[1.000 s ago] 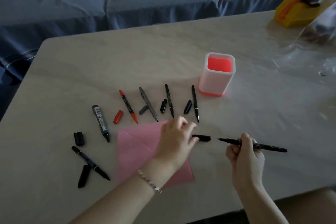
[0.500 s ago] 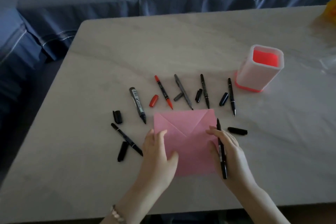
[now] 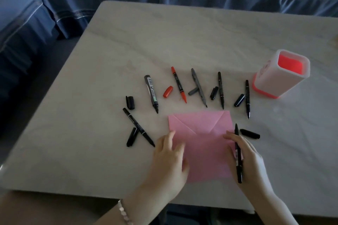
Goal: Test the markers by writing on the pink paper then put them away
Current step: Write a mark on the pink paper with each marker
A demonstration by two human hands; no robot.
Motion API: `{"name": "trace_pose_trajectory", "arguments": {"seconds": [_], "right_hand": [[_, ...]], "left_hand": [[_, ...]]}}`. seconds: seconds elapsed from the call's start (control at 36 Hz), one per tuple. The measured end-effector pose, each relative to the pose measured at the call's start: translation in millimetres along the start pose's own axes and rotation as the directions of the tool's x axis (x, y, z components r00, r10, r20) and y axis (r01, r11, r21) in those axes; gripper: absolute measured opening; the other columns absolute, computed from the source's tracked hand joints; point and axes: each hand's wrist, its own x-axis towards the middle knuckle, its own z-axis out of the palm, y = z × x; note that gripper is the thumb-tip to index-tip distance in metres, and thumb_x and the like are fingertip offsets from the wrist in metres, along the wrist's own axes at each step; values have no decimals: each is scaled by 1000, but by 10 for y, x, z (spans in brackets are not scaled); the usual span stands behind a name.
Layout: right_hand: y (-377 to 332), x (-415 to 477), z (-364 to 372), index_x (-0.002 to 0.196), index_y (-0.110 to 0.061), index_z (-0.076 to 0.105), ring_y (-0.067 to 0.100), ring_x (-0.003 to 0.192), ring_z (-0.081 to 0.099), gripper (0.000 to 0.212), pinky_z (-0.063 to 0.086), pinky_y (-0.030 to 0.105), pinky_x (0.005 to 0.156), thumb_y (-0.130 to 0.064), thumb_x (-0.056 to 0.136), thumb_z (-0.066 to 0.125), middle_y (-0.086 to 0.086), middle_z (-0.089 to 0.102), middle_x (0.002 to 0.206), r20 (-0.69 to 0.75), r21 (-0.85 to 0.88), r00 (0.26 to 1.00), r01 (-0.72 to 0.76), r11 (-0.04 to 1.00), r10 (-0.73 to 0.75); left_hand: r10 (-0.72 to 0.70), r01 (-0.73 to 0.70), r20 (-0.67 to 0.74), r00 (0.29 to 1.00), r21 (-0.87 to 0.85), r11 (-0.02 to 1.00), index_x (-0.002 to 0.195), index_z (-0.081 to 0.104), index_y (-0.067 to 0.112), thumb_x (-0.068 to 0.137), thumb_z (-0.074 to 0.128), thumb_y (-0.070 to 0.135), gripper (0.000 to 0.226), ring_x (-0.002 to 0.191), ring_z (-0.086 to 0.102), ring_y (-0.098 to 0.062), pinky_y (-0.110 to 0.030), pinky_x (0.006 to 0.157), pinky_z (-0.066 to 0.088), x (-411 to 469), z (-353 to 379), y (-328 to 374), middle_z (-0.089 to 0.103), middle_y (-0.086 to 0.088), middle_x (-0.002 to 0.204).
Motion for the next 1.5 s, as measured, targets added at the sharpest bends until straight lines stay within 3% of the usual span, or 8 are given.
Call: {"name": "trace_pose_trajectory", "arguments": {"seconds": [0.17, 0.22, 0.31, 0.36, 0.53, 0.67, 1.11, 1.5], "right_hand": [[25, 35, -47, 112, -16, 62, 16, 101, 54, 28, 34, 13, 79, -6, 86, 59, -5, 57, 108, 7, -100, 1000, 8, 995, -7], [-4, 49, -47, 110, -16, 62, 17, 97, 56, 23, 35, 12, 76, -22, 90, 55, -5, 58, 103, -10, -140, 999, 45, 989, -47], [-126, 105, -18, 110, -25, 57, 11, 93, 58, 47, 39, 14, 72, -54, 84, 32, -5, 62, 102, -88, 13, 996, 19, 1000, -18], [-247, 197, 48, 102, -37, 53, 2, 94, 58, 42, 41, 14, 74, -59, 76, 28, -7, 64, 99, -113, 216, 991, -40, 976, 65], [-610, 538, 341, 89, -23, 60, 18, 76, 65, 21, 53, 27, 73, -26, 96, 40, 4, 66, 80, -96, 571, 993, -1, 821, 69], [-757, 775, 639, 75, -13, 62, 8, 53, 59, 21, 51, 19, 57, -18, 92, 52, -4, 63, 56, -45, 642, 992, -63, 764, 119], [-594, 965, 897, 50, -16, 45, 6, 39, 43, 41, 39, 17, 47, -31, 79, 69, -2, 48, 42, -254, 414, 956, -28, 910, 145], [-535, 947, 962, 48, -10, 46, 1, 41, 43, 35, 31, 9, 44, -10, 79, 64, -14, 50, 41, -278, 266, 960, 51, 963, 26]], "left_hand": [[150, -138, -16, 989, 306, 942, 96, 67, 19, 60, 79, 27, 39, 111, 56, -31, -43, 87, 49, 126, -12, -212, 62, -8, 112], [177, -164, -5, 984, 348, 923, 97, 66, 20, 68, 72, 32, 32, 117, 54, -32, -45, 94, 45, 149, -25, -233, 61, -9, 116], [204, -178, -23, 979, 392, 903, 113, 58, 25, 90, 43, 40, 31, 137, 30, -32, -45, 110, 14, 169, -28, -299, 41, -9, 142], [187, -163, -4, 982, 468, 869, 105, 57, 30, 86, 37, 47, 33, 131, 40, -31, -47, 105, 23, 181, -2, -367, 49, -12, 137], [228, -196, -24, 973, 425, 884, 111, 55, 27, 75, 43, 57, 48, 133, 36, -33, -52, 107, 25, 256, 6, -458, 45, -14, 139], [271, -232, -43, 962, 403, 885, 116, 59, 25, 75, 44, 59, 55, 134, 33, -33, -52, 110, 23, 298, 29, -509, 43, -16, 141], [255, -204, -109, 961, 345, 916, 124, 54, 23, 74, 45, 66, 67, 133, 36, -33, -50, 106, 19, 345, 103, -550, 47, -20, 137], [240, -194, -91, 967, 356, 914, 126, 55, 19, 69, 45, 64, 74, 132, 38, -31, -52, 104, 19, 331, 82, -515, 50, -18, 135]]}}
